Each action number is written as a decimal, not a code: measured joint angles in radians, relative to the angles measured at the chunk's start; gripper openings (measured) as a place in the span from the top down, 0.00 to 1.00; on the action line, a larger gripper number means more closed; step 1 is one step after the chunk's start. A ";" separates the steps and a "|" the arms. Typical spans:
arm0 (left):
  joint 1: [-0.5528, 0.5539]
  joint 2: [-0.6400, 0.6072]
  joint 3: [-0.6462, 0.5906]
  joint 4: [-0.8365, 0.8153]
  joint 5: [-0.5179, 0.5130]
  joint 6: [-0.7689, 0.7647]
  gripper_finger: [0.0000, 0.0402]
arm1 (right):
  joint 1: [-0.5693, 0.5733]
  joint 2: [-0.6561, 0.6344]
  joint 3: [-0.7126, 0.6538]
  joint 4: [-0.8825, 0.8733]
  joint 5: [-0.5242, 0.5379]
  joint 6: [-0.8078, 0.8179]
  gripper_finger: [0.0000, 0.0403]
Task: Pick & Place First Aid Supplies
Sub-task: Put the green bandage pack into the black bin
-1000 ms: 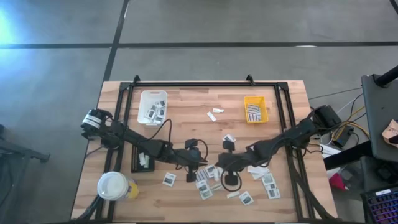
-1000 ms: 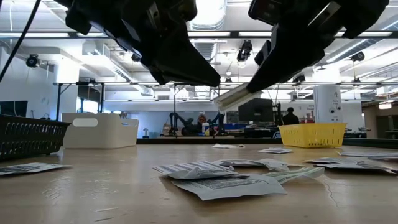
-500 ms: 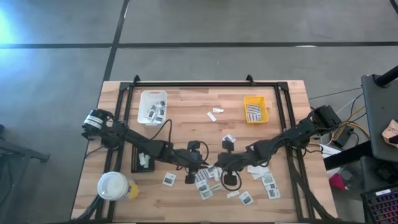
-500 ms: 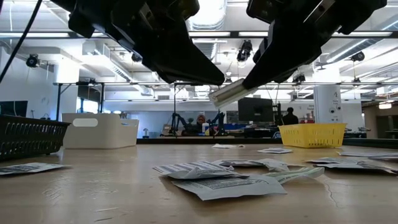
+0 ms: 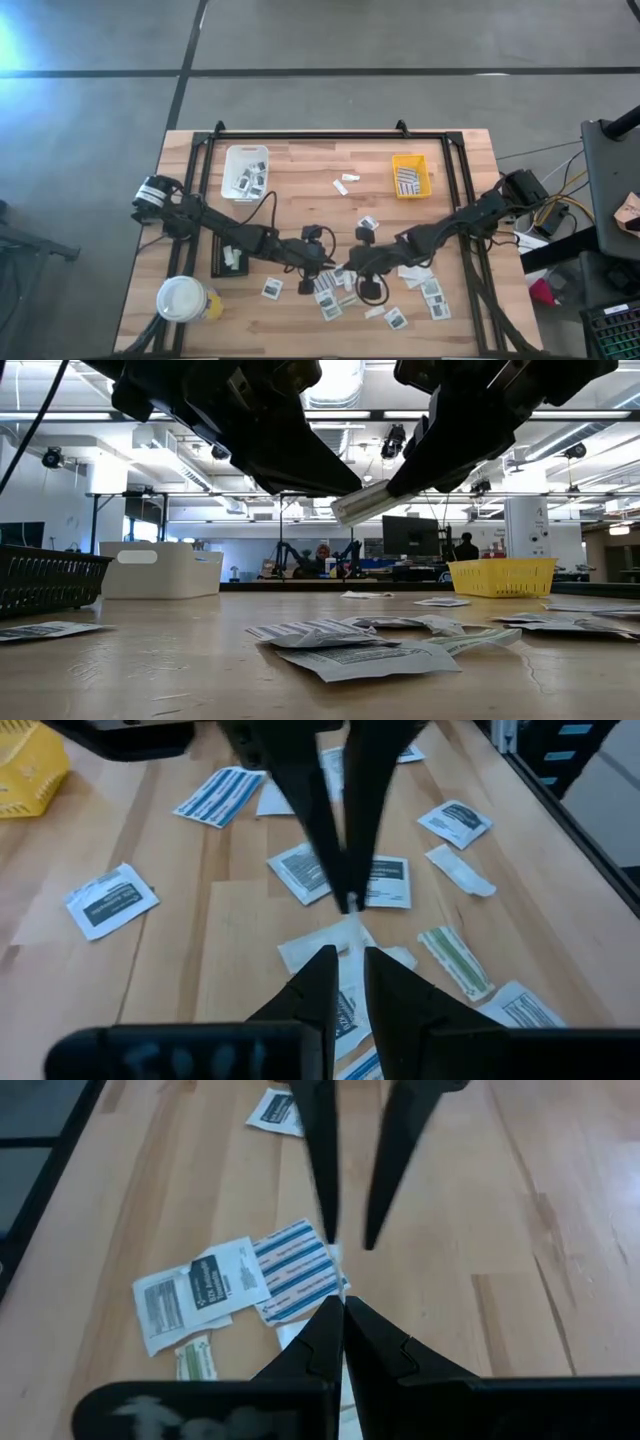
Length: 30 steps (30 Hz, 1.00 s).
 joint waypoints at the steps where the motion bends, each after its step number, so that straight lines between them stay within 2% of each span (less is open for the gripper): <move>1: 0.000 0.000 0.000 0.000 0.001 0.000 0.87 | -0.003 0.000 0.000 0.000 0.000 0.000 0.98; 15: 0.001 0.000 0.000 -0.022 -0.008 -0.100 0.87 | -0.010 0.000 0.000 0.040 0.000 0.008 0.98; 30: 0.003 -0.006 0.000 -0.038 -0.010 -0.082 0.87 | -0.021 -0.001 0.000 0.004 -0.038 0.060 0.98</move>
